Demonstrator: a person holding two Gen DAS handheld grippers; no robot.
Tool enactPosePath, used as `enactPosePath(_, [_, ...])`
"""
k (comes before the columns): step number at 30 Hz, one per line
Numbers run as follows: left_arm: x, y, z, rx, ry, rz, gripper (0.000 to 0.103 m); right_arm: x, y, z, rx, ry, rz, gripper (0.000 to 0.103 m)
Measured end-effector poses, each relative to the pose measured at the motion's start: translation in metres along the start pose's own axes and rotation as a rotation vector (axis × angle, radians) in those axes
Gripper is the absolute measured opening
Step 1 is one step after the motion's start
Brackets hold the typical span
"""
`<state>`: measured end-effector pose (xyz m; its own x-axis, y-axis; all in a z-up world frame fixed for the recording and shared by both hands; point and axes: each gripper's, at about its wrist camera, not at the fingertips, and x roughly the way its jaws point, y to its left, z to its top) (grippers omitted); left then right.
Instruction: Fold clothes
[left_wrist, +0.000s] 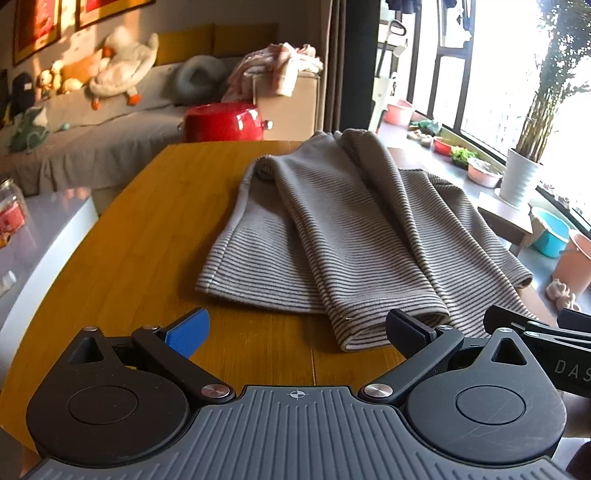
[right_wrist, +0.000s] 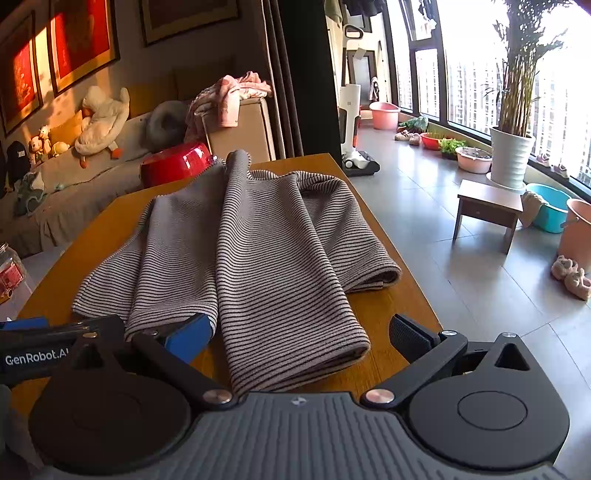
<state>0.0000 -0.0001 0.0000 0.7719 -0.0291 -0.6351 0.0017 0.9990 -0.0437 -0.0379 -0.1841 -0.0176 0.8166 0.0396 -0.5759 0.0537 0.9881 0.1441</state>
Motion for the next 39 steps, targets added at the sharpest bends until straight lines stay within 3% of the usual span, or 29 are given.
enactPosePath(14, [0.007, 0.004, -0.005, -0.008, 0.041, 0.003, 0.103, 0.015, 0.005, -0.015, -0.012, 0.000, -0.003, 0.103])
enactPosePath(39, [0.006, 0.009, -0.001, -0.027, 0.046, 0.012, 0.103, 0.003, 0.007, -0.006, -0.038, 0.001, -0.019, 0.103])
